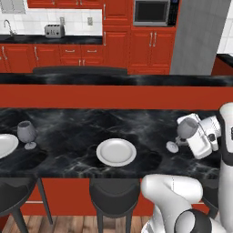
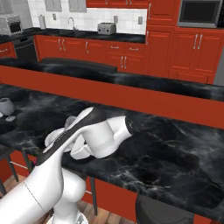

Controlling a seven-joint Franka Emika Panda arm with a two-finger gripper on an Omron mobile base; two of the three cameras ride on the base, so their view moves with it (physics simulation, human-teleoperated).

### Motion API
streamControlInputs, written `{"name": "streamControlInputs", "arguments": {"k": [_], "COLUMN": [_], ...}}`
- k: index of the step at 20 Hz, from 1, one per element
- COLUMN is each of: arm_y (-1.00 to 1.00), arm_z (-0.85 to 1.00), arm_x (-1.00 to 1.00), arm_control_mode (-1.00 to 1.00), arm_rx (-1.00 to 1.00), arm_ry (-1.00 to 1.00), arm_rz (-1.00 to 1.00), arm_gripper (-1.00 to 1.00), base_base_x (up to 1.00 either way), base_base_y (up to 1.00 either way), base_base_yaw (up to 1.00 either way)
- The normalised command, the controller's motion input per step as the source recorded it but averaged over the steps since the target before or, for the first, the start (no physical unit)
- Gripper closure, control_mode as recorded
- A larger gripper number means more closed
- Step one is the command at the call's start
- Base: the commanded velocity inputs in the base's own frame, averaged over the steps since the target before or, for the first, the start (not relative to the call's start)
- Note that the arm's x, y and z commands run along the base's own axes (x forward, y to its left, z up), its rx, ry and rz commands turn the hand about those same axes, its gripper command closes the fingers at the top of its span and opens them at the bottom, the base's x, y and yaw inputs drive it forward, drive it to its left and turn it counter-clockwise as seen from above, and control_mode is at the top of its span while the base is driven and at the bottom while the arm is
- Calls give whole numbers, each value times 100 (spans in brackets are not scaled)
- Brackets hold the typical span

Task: Retrieve the wine glasses from the counter and place one next to each plate.

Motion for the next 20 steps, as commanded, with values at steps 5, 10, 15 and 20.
{"name": "streamControlInputs", "arguments": {"k": [5, 10, 15, 20], "arm_y": [4, 1, 1, 1], "arm_z": [-30, -18, -22, -22], "arm_x": [39, 30, 27, 23], "arm_control_mode": [-100, -100, -100, -100], "arm_rx": [-3, -3, -3, -4], "arm_ry": [7, 1, 2, 3], "arm_rz": [0, 0, 0, 0], "arm_gripper": [100, 100, 100, 100], "base_base_x": [0, 0, 0, 0], "base_base_y": [0, 0, 0, 0], "base_base_yaw": [0, 0, 0, 0]}}
